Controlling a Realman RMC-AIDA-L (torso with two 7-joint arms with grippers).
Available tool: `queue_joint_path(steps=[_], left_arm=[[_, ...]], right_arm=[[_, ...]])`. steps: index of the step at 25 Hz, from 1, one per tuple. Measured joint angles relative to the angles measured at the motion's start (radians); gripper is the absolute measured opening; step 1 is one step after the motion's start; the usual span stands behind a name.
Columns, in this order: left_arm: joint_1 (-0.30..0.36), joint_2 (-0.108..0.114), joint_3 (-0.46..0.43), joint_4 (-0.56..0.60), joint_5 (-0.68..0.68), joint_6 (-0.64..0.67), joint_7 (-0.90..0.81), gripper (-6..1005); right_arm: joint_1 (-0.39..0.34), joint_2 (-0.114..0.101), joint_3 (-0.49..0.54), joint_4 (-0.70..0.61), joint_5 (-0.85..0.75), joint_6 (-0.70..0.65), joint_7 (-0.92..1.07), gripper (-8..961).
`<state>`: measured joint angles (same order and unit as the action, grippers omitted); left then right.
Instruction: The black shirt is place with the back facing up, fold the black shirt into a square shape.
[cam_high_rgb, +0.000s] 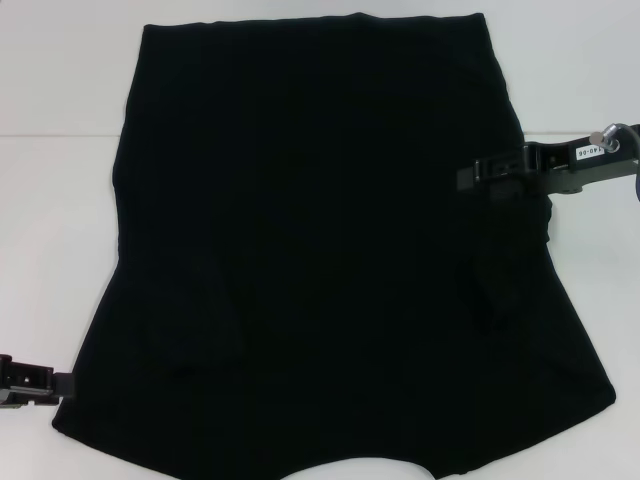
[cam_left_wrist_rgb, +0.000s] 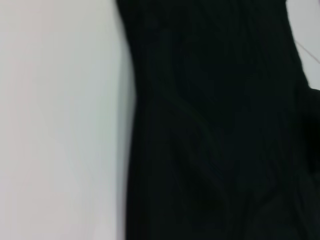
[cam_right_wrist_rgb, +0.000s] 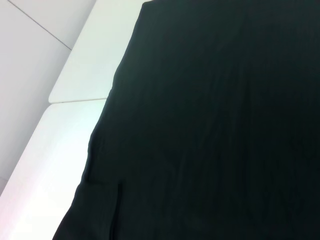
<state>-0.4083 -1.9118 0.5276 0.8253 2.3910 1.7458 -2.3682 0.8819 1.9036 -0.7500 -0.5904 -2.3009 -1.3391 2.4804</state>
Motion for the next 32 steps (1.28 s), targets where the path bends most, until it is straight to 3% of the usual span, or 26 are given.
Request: queue_joint_path(steps=[7, 18, 32], left_arm=[[-0.008, -0.005, 0.001, 0.000, 0.092, -0.037, -0.047, 348], [-0.008, -0.025, 0.002, -0.006, 0.139, -0.085, -0.074, 352], [-0.011, -0.029, 0.001, -0.011, 0.146, -0.114, -0.116, 357]], right_arm=[[0.000, 0.000, 0.001, -0.002, 0.000, 0.000, 0.000, 714], [0.000, 0.000, 0.003, -0.003, 0.015, -0.001, 0.000, 714], [0.000, -0.001, 0.003, -0.003, 0.015, -0.008, 0.000, 713]])
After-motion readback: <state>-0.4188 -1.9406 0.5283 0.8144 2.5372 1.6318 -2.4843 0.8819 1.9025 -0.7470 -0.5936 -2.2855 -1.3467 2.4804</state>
